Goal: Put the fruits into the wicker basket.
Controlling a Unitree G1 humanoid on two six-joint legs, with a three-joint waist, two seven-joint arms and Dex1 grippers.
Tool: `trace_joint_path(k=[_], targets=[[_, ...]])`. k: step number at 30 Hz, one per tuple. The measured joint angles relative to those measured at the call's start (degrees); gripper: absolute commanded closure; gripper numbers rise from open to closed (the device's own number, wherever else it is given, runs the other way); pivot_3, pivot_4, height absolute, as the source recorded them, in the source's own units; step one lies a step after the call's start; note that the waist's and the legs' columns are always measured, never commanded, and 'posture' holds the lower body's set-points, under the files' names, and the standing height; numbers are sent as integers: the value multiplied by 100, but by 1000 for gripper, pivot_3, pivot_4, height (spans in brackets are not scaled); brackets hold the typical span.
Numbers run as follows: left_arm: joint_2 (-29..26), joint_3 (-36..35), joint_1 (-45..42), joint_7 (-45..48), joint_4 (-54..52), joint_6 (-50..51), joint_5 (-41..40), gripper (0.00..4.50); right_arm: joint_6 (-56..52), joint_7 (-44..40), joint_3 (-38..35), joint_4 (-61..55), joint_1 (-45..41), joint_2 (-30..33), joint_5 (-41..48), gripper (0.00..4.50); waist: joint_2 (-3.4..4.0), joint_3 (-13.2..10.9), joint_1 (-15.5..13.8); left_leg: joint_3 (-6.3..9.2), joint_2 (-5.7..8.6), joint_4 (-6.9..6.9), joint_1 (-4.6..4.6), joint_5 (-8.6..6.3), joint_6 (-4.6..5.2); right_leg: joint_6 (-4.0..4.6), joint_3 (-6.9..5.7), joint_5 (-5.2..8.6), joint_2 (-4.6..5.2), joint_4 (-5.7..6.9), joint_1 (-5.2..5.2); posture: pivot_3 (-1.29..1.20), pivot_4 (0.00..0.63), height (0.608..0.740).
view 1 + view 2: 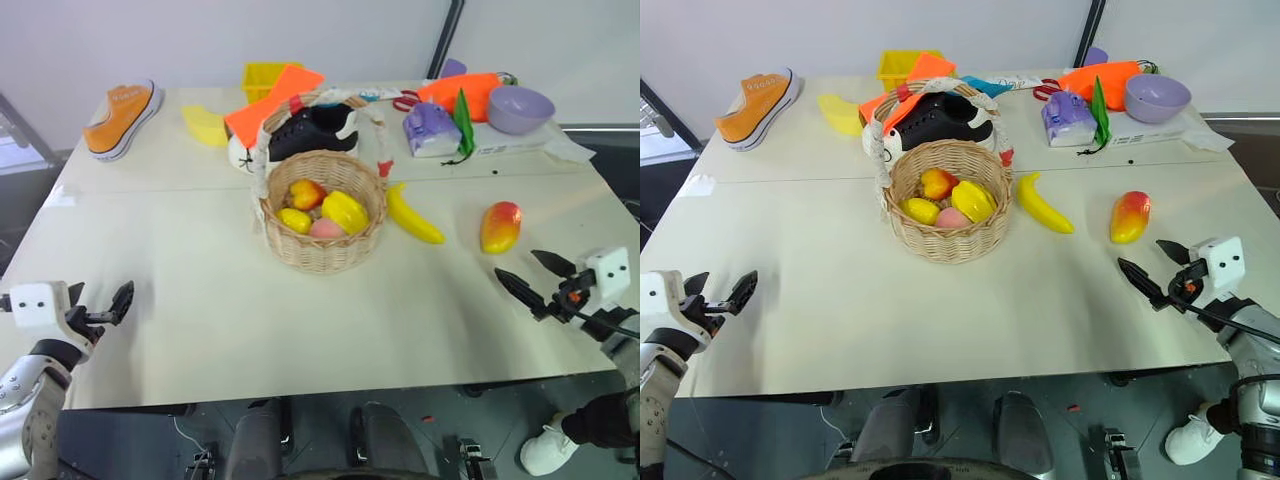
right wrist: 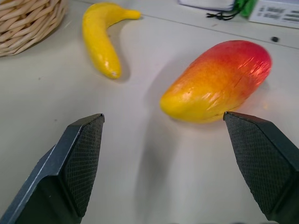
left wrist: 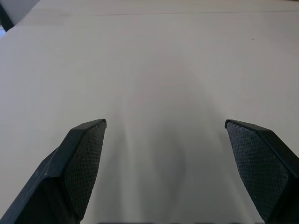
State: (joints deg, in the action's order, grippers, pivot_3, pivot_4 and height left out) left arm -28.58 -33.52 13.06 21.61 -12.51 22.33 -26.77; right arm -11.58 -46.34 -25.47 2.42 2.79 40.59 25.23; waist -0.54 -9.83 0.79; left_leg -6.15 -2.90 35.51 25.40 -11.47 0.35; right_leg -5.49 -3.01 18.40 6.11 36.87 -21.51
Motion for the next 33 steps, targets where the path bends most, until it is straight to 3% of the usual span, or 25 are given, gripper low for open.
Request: trace_joint_path(k=[14, 24, 29, 33], targets=[[4, 265, -188, 2, -90, -21, 92, 142, 43, 45, 245, 6, -354, -50, -88, 216, 0, 0, 1, 0, 1, 1, 0, 0, 0, 0, -2, -1, -1, 5, 6, 0, 150, 733], [-405, 1373, -659, 867, -1247, 147, -141, 142, -566, 262, 1364, -435, -1564, -49, -479, 216, 1, -1, 28, -4, 0, 3, 4, 3, 0, 0, -5, -2, -4, 11, 12, 0, 150, 733], [-835, 2041, -670, 1519, -2346, 705, -764, 142, -914, 472, 1946, 40, -2314, -256, -820, 216, 3, -2, -3, -5, 1, 6, 4, 12, 10, -1, -8, -3, -5, 13, 16, 0, 150, 733], [-928, 2686, -1166, 1543, -2915, 1129, -996, 142, -957, 433, 2346, 836, -2781, -368, -1110, 216, 3, -2, -6, -5, 2, 21, 4, 15, 16, -3, -11, -4, -12, 17, 25, 0, 150, 733]])
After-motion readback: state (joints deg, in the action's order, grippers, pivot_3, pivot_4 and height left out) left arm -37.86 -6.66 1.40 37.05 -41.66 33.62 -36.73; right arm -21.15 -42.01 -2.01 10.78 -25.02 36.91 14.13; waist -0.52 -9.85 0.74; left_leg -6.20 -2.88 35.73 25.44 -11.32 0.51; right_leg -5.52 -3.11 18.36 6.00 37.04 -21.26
